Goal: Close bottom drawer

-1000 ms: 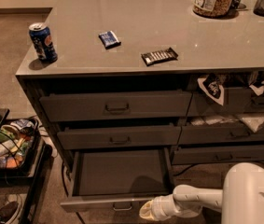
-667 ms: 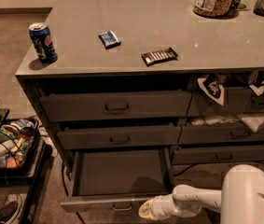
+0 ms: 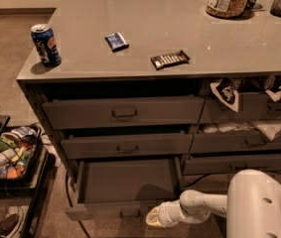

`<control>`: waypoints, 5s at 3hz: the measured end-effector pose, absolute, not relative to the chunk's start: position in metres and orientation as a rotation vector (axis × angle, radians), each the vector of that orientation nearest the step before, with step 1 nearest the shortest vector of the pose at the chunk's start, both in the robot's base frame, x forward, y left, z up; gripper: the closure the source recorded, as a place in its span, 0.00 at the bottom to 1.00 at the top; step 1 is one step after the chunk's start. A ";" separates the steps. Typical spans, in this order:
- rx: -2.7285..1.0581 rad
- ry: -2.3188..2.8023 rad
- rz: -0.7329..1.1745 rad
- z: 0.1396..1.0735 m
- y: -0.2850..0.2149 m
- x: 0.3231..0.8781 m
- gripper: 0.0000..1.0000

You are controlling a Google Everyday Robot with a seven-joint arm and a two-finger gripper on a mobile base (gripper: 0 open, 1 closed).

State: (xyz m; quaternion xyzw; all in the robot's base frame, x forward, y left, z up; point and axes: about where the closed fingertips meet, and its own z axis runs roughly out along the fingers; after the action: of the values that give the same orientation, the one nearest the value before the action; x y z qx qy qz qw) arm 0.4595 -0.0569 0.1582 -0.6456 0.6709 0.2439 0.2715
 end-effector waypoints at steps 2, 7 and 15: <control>-1.782 1.809 0.591 0.149 -0.044 0.524 1.00; -1.670 1.731 0.413 0.139 -0.043 0.609 1.00; -1.704 1.659 0.493 0.147 -0.037 0.670 1.00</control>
Offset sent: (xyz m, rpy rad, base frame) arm 0.0946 0.0239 -0.0231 -0.0708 -0.0098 0.0309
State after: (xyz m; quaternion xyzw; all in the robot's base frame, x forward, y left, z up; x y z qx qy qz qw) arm 0.6700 -0.0373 0.1473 -0.6575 0.6400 0.1903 0.3491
